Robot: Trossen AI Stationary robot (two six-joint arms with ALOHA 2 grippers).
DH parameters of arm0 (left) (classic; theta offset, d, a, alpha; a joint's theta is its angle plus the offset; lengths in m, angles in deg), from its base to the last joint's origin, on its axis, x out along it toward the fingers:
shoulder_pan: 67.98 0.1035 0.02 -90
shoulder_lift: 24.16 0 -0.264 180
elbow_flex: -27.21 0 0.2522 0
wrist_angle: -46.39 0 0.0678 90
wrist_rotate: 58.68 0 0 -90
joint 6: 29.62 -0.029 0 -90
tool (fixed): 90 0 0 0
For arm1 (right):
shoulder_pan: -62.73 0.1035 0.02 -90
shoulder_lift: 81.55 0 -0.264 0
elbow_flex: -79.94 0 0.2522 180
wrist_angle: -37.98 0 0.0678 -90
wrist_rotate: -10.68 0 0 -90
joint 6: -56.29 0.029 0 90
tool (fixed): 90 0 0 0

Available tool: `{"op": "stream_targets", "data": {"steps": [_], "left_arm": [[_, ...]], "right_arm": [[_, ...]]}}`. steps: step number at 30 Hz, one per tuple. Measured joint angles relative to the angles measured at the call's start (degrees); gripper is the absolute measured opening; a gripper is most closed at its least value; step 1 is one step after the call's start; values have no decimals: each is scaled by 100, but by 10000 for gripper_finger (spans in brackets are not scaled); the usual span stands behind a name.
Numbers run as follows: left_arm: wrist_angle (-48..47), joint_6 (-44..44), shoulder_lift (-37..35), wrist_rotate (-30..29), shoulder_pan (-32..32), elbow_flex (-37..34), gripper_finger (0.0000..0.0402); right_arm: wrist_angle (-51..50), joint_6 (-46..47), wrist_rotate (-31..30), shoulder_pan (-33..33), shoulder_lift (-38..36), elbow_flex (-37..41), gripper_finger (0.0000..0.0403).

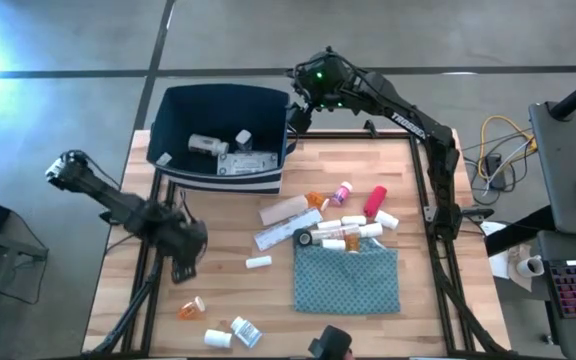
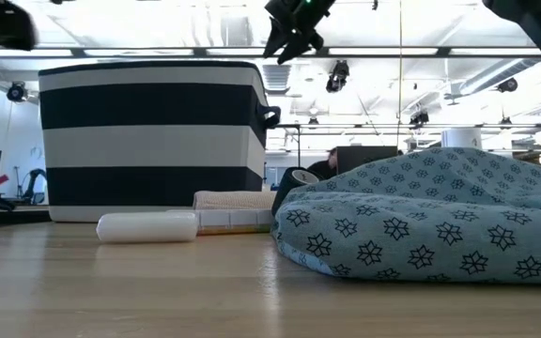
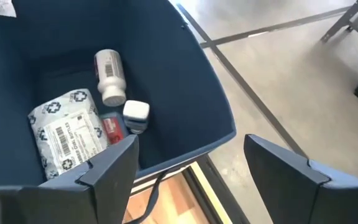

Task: Pick & place medical supplies in basket/bin
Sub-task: Put the transparent pill bottle into the blue bin

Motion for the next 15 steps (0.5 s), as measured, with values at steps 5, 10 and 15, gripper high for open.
{"op": "stream_targets", "data": {"steps": [5,10,15], "left_arm": [[1333,988,380,116,-586,-498,193],[1865,1427,969,804,-948,-799,193],[2119,1445,1547,1366,-1339,-743,193]], "right_arm": [[14,-27,9,0,1,15,281],[16,-27,9,0,1,15,286],[16,-27,11,0,1,15,287]]}}
